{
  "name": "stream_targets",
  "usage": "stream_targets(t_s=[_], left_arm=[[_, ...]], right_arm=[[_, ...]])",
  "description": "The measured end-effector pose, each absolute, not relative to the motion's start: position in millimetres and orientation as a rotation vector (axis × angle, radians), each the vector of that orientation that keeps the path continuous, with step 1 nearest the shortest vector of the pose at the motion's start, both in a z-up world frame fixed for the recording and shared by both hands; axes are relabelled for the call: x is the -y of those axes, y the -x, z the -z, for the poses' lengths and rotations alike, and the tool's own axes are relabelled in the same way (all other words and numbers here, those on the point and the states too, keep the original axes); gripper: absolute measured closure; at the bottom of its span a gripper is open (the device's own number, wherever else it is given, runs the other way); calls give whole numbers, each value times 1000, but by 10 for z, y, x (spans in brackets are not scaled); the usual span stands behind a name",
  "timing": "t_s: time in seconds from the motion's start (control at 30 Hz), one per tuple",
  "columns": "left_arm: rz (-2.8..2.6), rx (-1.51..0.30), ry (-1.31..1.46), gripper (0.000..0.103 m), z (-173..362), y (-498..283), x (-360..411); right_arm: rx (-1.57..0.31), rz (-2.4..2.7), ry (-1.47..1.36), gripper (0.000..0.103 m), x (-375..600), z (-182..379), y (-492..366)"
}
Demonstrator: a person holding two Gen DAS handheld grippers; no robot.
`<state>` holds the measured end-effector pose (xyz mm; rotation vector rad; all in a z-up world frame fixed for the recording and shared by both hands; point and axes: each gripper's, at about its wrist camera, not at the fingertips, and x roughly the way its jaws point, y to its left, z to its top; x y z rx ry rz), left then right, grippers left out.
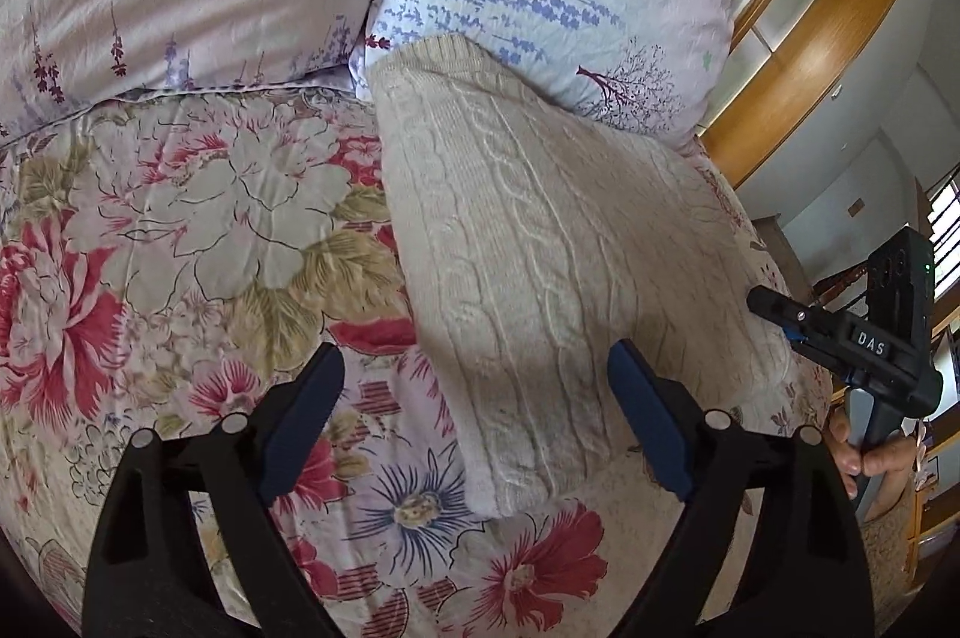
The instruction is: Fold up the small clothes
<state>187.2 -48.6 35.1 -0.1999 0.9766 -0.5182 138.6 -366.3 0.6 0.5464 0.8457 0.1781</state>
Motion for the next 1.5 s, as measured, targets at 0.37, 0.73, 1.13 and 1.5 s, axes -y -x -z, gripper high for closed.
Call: stream_targets(t_s=[0.37, 0.73, 1.13, 1.5], left_arm=[[530, -1006, 188, 23, -296, -1846, 589], [561, -1044, 204, 34, -210, -1782, 619], [605, -1062, 214, 67, -145, -1765, 720], [580, -982, 225, 20, -319, -1805, 615]], right_arm=[[-777, -159, -437, 82, 3507, -144, -1376], [-814, -118, -525, 82, 3757, 133, -1309], [-777, -25, -377, 85, 3665, 53, -1314], [-783, -129, -595, 50, 3949, 21, -1334]])
